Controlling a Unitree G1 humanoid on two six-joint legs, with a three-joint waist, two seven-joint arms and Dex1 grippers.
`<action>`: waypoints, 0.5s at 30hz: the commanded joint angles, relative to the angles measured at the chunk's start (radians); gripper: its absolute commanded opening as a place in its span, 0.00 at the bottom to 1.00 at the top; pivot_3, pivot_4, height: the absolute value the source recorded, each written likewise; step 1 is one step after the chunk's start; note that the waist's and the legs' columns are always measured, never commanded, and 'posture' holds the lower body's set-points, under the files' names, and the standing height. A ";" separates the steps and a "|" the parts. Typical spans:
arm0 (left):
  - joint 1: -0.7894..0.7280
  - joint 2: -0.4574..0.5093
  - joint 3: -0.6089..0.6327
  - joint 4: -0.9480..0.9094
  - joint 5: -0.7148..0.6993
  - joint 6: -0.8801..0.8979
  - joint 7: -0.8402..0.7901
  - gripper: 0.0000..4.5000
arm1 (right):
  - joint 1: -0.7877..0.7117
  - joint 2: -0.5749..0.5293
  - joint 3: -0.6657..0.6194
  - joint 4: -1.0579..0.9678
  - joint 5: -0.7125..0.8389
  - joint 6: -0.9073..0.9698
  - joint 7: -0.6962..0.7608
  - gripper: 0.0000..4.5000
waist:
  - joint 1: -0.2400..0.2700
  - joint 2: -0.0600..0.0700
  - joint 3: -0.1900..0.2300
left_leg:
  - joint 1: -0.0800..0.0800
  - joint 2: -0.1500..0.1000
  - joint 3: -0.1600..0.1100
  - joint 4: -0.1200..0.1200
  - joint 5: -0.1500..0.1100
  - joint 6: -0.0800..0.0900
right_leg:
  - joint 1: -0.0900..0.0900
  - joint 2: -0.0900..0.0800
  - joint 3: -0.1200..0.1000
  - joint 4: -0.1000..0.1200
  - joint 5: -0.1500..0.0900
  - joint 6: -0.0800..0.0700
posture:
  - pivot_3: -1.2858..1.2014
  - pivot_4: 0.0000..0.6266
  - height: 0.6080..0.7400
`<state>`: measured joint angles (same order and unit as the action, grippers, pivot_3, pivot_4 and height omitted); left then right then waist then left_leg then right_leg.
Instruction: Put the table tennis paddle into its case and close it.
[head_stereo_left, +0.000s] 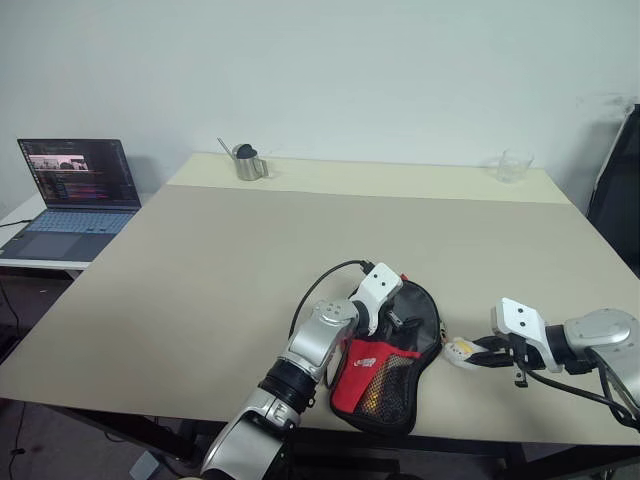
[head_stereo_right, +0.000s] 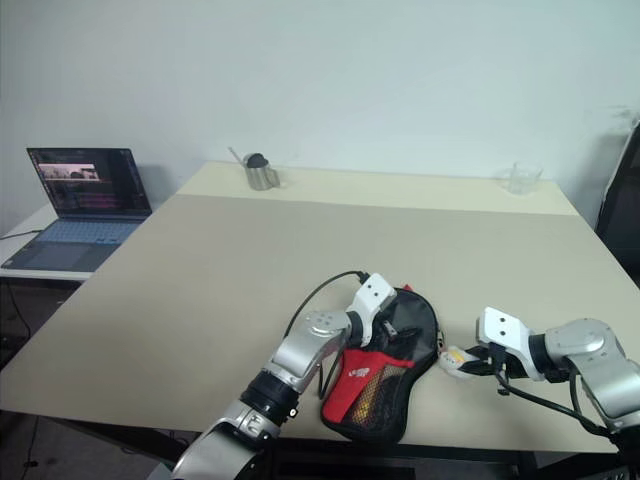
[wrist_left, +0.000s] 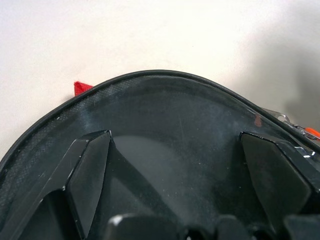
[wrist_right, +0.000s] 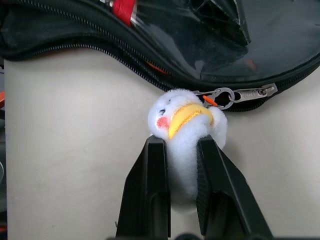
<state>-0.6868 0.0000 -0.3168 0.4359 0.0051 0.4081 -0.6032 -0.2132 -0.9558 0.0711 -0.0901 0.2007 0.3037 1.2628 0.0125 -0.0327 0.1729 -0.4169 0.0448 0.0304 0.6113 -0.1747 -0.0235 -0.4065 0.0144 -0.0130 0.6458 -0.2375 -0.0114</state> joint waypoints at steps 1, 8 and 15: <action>0.021 0.003 -0.014 0.041 0.012 0.033 -0.003 1.00 | 0.034 -0.028 0.014 -0.076 0.060 -0.013 0.095 0.06 | 0.000 0.000 0.000 | 0.000 0.000 0.000 0.000 0.000 0.000 | 0.000 0.000 0.000 0.000 0.000 0.000 | 0.52 0.24 1.00; 0.020 0.002 -0.014 0.044 0.012 0.031 -0.004 1.00 | 0.050 -0.027 0.026 -0.117 0.069 0.002 0.094 0.06 | -0.001 0.000 0.000 | 0.000 0.000 0.000 0.000 0.000 0.000 | 0.000 0.000 0.000 0.000 0.000 0.000 | 0.52 0.24 1.00; 0.018 0.003 -0.012 0.049 0.012 0.030 -0.002 1.00 | 0.025 -0.019 0.042 -0.098 0.053 0.006 0.073 0.06 | -0.008 0.000 0.000 | 0.001 0.000 0.000 0.002 0.000 0.000 | 0.001 0.000 0.000 0.001 0.000 0.000 | 0.52 0.24 1.00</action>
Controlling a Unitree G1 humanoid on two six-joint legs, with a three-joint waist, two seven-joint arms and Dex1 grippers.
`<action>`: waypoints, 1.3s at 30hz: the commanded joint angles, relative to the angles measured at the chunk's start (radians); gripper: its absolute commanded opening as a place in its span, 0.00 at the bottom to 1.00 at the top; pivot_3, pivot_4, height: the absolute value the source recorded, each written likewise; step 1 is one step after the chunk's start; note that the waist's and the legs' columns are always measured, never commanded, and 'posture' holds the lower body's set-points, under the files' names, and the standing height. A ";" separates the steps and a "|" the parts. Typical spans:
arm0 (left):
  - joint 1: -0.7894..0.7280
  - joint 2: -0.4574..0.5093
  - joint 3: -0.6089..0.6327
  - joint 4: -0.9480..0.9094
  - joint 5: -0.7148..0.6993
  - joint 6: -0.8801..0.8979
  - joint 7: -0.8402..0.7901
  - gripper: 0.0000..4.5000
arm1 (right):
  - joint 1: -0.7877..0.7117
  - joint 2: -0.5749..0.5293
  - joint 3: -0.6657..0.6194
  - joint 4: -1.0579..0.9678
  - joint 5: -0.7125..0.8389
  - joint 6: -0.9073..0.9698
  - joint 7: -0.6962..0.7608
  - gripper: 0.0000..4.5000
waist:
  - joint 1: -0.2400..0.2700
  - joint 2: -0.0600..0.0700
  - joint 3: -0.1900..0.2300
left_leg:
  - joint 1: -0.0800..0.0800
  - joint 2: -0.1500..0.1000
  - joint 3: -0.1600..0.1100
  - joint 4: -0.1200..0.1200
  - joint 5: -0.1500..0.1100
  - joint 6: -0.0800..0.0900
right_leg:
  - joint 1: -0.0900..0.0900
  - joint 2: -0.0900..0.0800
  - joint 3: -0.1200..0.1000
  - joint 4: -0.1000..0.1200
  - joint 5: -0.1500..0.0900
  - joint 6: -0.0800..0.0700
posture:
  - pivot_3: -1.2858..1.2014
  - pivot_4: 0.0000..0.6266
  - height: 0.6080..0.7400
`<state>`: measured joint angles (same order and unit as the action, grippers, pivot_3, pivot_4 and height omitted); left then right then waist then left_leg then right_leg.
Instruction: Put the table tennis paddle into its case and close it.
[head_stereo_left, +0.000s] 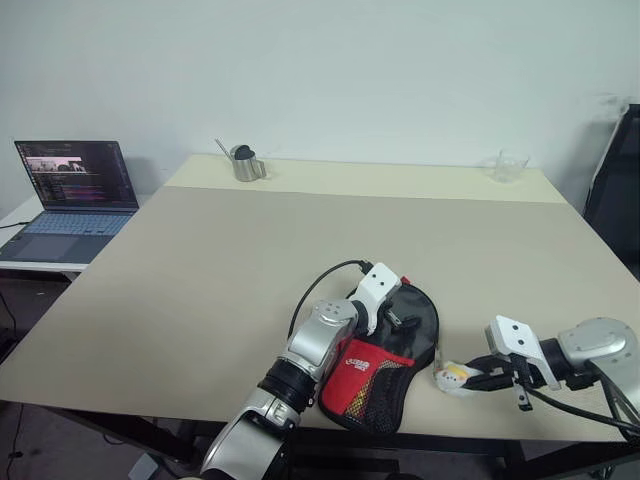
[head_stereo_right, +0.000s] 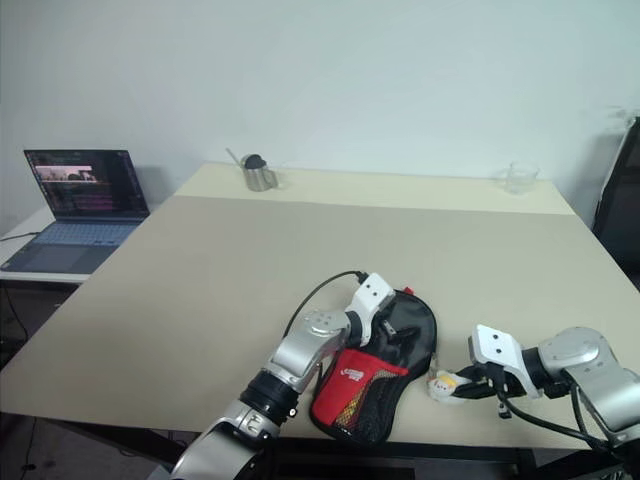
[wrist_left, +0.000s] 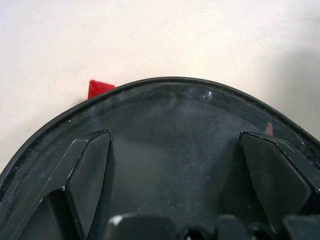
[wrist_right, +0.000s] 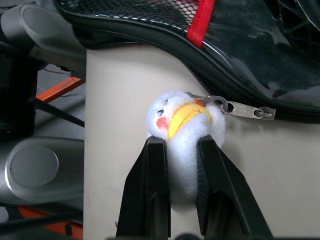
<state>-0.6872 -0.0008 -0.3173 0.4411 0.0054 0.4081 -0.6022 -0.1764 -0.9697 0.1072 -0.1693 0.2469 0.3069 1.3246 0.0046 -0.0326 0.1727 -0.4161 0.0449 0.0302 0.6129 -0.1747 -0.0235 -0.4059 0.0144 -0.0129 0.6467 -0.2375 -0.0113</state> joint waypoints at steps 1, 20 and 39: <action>0.018 0.004 -0.011 0.044 0.012 0.029 -0.003 1.00 | -0.011 -0.006 0.005 -0.025 0.012 0.006 0.015 0.06 | 0.000 0.000 0.000 | 0.000 0.000 0.000 0.000 0.000 0.000 | 0.000 0.000 0.000 0.000 0.000 0.000 | 0.52 0.24 1.00; 0.013 0.006 -0.011 0.049 0.013 0.027 -0.003 1.00 | -0.009 -0.013 0.021 -0.063 0.027 0.087 0.016 0.05 | -0.002 0.000 0.000 | 0.000 0.000 0.000 0.000 0.000 0.000 | 0.000 0.000 0.000 0.001 0.000 0.000 | 0.52 0.24 1.00; -0.031 0.100 0.048 -0.053 -0.062 -0.076 -0.137 1.00 | -0.171 -0.017 -0.084 0.106 0.077 0.062 0.018 0.56 | -0.007 0.000 0.001 | -0.001 0.001 0.001 -0.001 0.000 0.000 | -0.001 0.001 0.001 0.001 0.000 0.000 | 0.52 0.24 1.00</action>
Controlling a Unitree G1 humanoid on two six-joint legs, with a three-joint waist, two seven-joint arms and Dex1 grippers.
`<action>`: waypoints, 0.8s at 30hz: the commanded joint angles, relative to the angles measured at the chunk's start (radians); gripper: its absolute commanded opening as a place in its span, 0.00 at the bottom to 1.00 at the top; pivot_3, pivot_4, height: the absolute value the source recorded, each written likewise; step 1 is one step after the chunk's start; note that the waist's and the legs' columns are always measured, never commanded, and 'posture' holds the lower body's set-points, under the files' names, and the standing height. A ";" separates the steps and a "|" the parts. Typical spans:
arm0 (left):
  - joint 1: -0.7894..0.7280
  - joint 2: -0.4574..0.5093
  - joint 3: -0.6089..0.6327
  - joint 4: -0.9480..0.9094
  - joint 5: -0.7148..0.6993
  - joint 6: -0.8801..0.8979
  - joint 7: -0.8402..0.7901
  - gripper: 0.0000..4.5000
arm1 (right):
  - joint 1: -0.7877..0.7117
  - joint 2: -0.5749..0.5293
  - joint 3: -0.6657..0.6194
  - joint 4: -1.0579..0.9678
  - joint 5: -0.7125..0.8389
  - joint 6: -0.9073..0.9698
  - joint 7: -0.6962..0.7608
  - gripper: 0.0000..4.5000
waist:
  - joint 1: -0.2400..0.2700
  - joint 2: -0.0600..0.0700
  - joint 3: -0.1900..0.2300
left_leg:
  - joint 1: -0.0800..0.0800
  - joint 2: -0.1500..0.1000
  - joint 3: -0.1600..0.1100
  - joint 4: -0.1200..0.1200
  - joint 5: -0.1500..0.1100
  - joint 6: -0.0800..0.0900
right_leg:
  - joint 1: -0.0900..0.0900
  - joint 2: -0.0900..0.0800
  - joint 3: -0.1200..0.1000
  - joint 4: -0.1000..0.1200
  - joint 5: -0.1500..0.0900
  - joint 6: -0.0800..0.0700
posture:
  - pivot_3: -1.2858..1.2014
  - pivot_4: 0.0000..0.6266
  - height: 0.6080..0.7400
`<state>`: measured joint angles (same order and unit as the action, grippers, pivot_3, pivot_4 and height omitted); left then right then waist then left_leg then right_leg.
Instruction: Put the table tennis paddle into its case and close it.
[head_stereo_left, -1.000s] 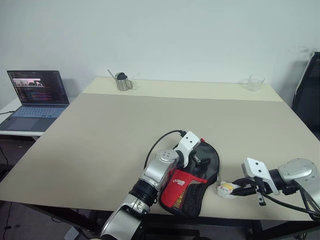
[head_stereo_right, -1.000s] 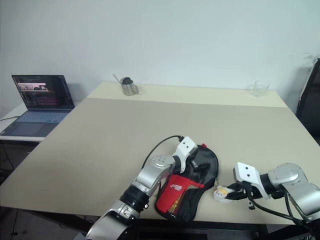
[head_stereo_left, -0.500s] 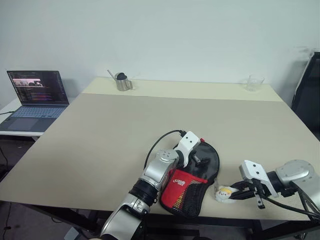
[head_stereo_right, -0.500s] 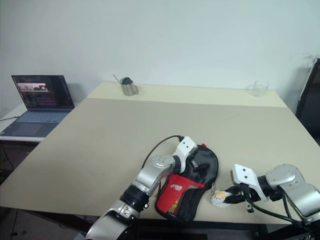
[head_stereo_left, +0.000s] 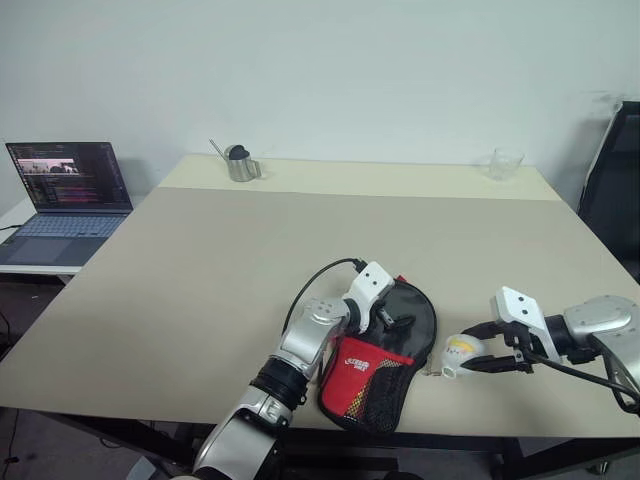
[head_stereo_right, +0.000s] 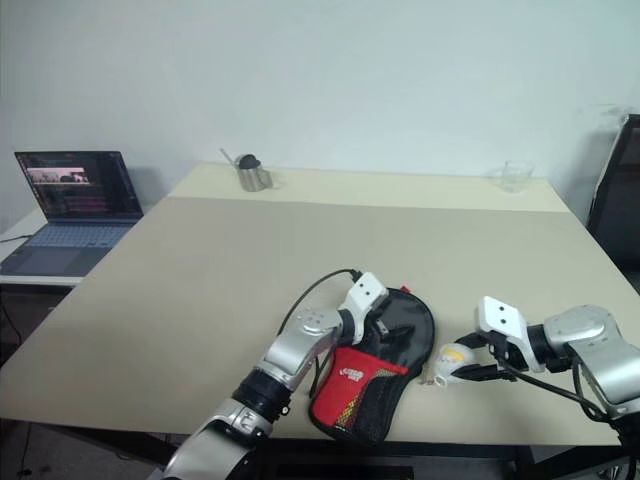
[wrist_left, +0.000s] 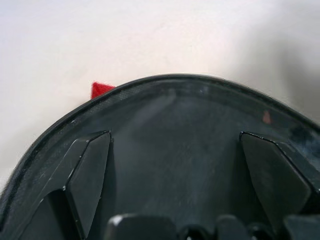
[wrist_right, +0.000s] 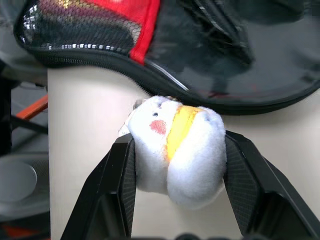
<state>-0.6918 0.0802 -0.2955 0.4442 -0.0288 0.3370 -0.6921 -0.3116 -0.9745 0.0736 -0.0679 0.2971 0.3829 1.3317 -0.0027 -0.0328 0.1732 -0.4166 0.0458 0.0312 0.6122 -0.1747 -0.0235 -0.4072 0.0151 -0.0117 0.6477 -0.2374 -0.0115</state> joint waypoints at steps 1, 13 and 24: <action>-0.030 0.027 0.028 -0.064 -0.036 -0.002 -0.061 1.00 | -0.043 -0.011 -0.053 0.010 0.028 -0.014 0.011 0.56 | 0.000 0.000 0.000 | 0.000 0.000 0.000 0.000 0.000 0.000 | 0.000 0.000 0.000 0.000 0.000 0.000 | 0.52 0.24 1.00; -0.044 0.096 0.045 -0.120 -0.069 0.011 -0.145 1.00 | -0.041 -0.044 -0.028 -0.022 0.013 0.015 0.044 0.91 | 0.002 0.000 0.000 | 0.000 0.000 0.000 0.000 0.000 0.000 | 0.000 0.000 0.000 0.000 0.000 0.000 | 0.52 0.24 1.00; -0.046 0.228 0.109 -0.229 -0.170 0.069 -0.290 1.00 | -0.309 0.129 -0.051 0.171 -0.057 0.097 -0.239 0.99 | -0.018 -0.001 0.001 | 0.001 0.001 0.001 0.000 0.000 0.000 | -0.001 0.000 0.002 0.003 0.000 -0.001 | 0.52 0.24 1.00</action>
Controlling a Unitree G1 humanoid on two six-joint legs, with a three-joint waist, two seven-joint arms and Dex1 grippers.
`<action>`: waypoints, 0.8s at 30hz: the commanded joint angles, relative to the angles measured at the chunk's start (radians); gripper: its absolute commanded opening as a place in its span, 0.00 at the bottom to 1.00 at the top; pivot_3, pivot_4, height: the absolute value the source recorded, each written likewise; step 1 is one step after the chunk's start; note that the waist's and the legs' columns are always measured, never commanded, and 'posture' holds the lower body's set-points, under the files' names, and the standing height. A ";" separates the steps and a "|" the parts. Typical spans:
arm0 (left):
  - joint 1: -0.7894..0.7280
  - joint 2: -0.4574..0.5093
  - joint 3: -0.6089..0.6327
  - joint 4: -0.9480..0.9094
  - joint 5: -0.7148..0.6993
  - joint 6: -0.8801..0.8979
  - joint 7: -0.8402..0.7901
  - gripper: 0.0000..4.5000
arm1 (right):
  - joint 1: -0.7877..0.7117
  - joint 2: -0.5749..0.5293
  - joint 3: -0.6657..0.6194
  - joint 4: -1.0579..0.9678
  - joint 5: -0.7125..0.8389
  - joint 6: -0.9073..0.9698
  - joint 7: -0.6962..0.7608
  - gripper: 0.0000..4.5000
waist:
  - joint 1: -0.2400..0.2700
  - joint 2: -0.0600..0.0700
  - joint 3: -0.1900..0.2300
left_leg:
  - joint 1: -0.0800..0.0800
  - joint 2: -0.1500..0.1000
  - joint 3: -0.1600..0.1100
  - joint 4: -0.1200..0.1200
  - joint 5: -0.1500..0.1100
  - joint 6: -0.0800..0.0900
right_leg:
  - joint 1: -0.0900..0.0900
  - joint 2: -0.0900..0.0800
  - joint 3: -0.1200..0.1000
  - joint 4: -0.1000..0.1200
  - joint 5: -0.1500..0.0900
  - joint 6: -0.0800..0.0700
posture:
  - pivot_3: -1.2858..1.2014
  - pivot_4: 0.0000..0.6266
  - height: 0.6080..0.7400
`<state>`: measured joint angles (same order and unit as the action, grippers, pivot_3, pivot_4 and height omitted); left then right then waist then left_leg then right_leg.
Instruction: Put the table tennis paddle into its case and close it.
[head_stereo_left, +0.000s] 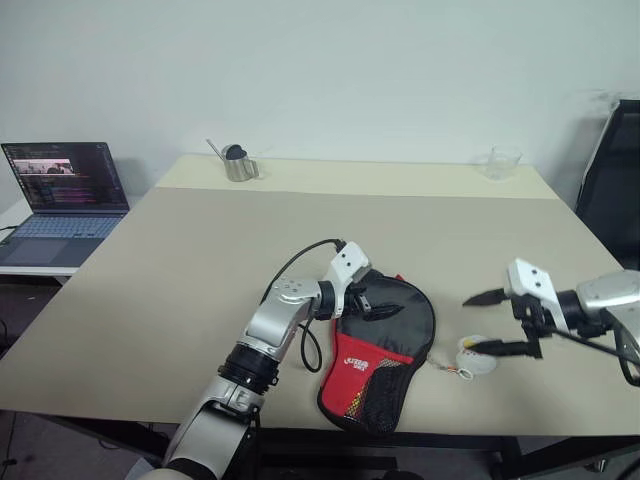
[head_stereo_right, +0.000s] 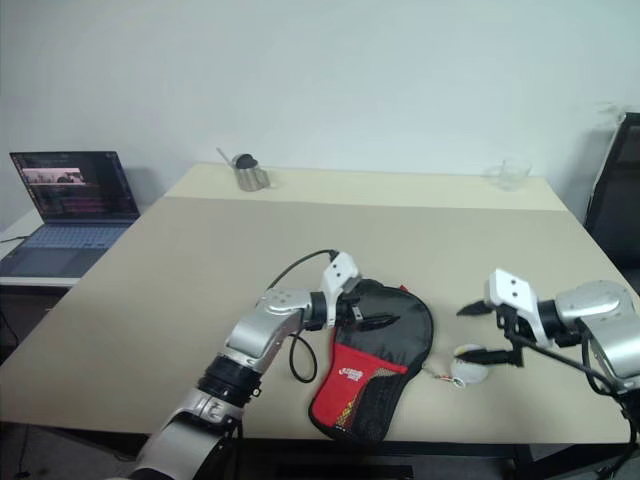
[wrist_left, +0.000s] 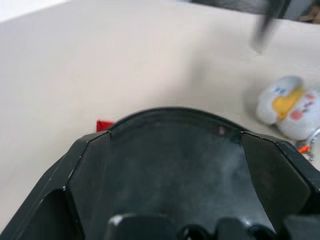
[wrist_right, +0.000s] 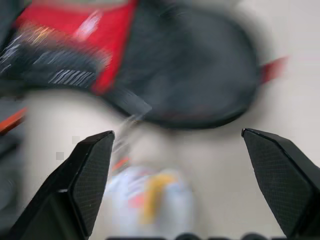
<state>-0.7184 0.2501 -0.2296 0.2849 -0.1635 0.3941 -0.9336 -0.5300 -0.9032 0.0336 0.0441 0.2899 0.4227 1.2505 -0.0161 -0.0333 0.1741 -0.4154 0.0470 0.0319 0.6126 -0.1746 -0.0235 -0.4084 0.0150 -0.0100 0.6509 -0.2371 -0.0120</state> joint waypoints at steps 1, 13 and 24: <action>-0.017 0.091 0.043 -0.081 -0.032 0.016 -0.064 1.00 | -0.121 0.086 0.000 0.083 -0.069 0.095 -0.208 0.99 | -0.007 0.000 0.000 | 0.000 0.000 0.000 0.000 0.000 0.000 | 0.000 0.000 0.000 0.001 0.000 0.000 | 0.52 0.24 1.00; 0.103 0.389 0.108 -0.292 -0.131 0.078 -0.236 1.00 | -0.164 0.220 0.075 0.040 -0.062 0.562 -0.399 0.99 | -0.005 0.000 0.001 | -0.005 0.000 0.001 0.000 0.000 0.000 | -0.010 -0.002 0.000 0.013 -0.006 -0.005 | 0.52 0.24 1.00; 0.125 0.408 0.110 -0.304 -0.118 0.082 -0.178 1.00 | -0.110 0.264 0.091 0.000 -0.042 0.643 -0.459 0.31 | -0.010 0.000 0.001 | -0.005 0.001 0.001 0.000 0.000 0.000 | -0.011 -0.001 0.001 0.014 -0.006 -0.005 | 0.52 0.24 1.00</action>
<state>-0.5866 0.6501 -0.1406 0.0126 -0.2740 0.4778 -1.1199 -0.6429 -0.6368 0.1314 0.0724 0.2462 1.0589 0.8036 -0.0265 -0.0335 0.1746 -0.4200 0.0478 0.0332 0.6128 -0.1744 -0.0236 -0.4191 0.0141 -0.0088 0.6647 -0.2428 -0.0174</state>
